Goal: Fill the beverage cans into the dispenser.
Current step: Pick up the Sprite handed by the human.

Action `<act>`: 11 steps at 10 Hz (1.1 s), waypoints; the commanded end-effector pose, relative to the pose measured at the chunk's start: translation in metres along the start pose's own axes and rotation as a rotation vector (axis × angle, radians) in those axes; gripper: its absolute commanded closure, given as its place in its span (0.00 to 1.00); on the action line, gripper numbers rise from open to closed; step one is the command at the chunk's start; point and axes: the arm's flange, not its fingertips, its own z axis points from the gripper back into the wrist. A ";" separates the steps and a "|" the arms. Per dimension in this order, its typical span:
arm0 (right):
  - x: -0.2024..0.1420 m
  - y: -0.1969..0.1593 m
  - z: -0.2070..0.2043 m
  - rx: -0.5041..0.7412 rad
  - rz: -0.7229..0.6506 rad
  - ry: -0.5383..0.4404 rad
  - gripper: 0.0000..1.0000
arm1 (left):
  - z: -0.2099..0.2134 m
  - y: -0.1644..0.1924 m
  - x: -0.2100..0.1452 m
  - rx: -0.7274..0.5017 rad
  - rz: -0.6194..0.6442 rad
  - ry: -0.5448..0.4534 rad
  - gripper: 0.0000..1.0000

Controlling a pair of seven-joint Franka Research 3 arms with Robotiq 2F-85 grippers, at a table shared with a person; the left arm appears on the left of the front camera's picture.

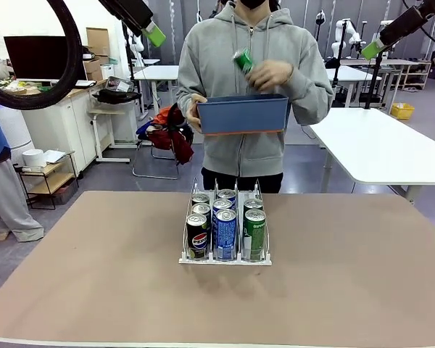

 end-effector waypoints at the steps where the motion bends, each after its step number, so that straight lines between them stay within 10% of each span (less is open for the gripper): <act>1: 0.000 0.001 0.000 0.003 0.001 0.002 0.00 | 0.000 0.001 -0.003 -0.013 0.003 -0.005 0.00; 11: 0.000 0.001 0.000 0.003 0.001 0.002 0.00 | 0.000 0.001 -0.003 -0.013 0.003 -0.005 0.00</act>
